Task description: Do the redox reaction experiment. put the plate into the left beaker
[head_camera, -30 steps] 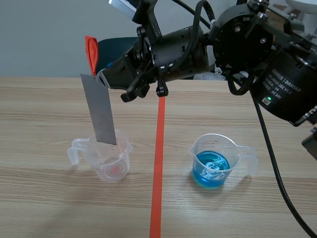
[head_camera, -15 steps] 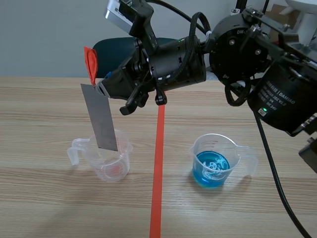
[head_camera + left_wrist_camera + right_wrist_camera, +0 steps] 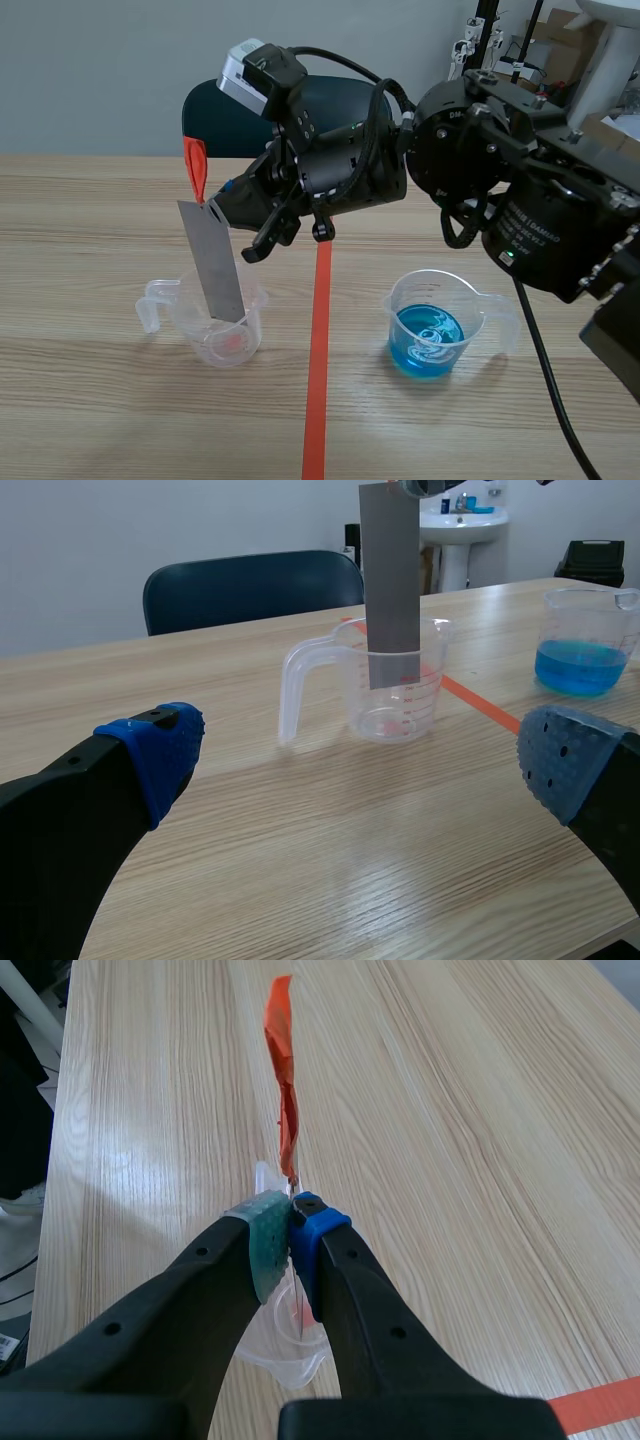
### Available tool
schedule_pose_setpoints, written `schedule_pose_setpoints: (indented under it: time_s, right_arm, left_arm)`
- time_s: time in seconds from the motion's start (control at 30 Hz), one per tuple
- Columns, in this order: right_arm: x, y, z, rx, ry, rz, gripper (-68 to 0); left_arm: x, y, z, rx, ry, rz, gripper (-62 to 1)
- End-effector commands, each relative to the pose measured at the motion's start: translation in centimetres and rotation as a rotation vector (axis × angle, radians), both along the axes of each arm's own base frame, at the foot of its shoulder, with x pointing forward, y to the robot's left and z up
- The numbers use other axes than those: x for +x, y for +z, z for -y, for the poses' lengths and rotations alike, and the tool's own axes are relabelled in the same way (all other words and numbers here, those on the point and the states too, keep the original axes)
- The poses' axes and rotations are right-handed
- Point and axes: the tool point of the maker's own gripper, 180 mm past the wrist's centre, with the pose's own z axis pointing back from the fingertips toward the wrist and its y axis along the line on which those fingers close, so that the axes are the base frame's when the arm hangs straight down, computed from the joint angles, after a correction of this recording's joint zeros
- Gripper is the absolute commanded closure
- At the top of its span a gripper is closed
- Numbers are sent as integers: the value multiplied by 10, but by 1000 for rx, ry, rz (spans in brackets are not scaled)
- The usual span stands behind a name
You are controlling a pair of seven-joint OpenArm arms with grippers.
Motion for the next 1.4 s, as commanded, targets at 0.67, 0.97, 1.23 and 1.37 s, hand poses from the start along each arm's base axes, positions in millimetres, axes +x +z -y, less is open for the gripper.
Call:
schedule_pose_setpoints:
  time_s: [0.67,0.97,1.23,1.37]
  right_arm:
    - [-7,-12,-15,40,40,65,-6]
    - [-15,-14,-20,46,66,76,-6]
    - [-14,-14,-20,46,66,77,-6]
    - [-14,-16,-20,31,68,86,-13]
  left_arm:
    - [-3,9,-2,-15,-1,40,-623]
    - [-3,9,-2,-15,-1,40,-623]
    - [-3,9,-2,-15,-1,40,-623]
    - [-3,9,-2,-15,-1,40,-623]
